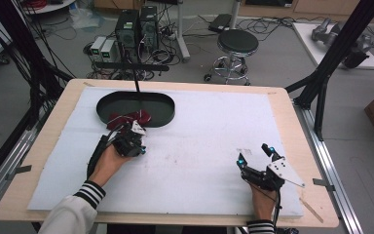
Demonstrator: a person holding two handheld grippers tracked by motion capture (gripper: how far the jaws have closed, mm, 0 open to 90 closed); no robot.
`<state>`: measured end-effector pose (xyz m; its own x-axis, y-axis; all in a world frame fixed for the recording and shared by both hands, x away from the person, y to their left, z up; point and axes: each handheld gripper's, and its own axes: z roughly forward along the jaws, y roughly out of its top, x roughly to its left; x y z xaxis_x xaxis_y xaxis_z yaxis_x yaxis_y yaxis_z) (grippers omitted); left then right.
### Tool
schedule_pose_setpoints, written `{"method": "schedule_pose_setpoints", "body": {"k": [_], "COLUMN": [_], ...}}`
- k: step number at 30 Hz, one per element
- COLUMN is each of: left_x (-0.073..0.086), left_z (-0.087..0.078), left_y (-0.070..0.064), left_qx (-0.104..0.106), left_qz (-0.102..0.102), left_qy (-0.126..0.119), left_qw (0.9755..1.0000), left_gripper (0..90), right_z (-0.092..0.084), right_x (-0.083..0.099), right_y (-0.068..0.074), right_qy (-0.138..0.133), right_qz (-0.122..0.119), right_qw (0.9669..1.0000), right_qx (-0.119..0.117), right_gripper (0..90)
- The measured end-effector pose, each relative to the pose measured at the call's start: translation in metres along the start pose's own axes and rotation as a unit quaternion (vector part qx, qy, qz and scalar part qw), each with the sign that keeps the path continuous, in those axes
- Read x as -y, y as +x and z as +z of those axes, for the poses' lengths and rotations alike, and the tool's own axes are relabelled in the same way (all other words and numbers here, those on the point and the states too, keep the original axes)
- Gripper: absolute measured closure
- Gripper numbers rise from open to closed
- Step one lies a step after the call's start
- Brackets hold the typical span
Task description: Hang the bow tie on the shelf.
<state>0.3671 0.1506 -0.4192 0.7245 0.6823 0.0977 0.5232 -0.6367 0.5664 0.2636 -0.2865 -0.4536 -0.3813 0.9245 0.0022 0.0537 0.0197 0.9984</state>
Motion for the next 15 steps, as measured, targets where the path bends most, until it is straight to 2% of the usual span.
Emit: {"method": "schedule_pose_setpoints", "body": {"k": [6,12,13,15], "left_x": [0.0005,0.0005,0.0003,0.0005], "left_z": [0.0003,-0.0008,-0.0019,-0.0013], "left_y": [-0.0017,-0.0019,-0.001,-0.0017], "left_qx": [-0.011,-0.008,-0.005,-0.004], "left_qz": [0.006,0.008,0.014,0.009], "left_qy": [0.0,-0.008,-0.002,-0.005], "left_qw": [0.9999,0.9999,0.9999,0.9999], "left_gripper": [84.2,85.7,85.9,86.1], "right_z": [0.0,0.0,0.0,0.0], "right_x": [-0.0001,-0.0001,-0.0001,-0.0001], "right_y": [0.0001,-0.0001,-0.0001,0.0], "right_qy": [0.0,0.0,0.0,0.0], "right_qz": [0.0,-0.001,-0.001,0.0], "right_qw": [1.0,1.0,1.0,1.0], "right_qx": [0.0,0.0,0.0,0.0], "right_gripper": [8.9,8.9,8.9,8.9]}}
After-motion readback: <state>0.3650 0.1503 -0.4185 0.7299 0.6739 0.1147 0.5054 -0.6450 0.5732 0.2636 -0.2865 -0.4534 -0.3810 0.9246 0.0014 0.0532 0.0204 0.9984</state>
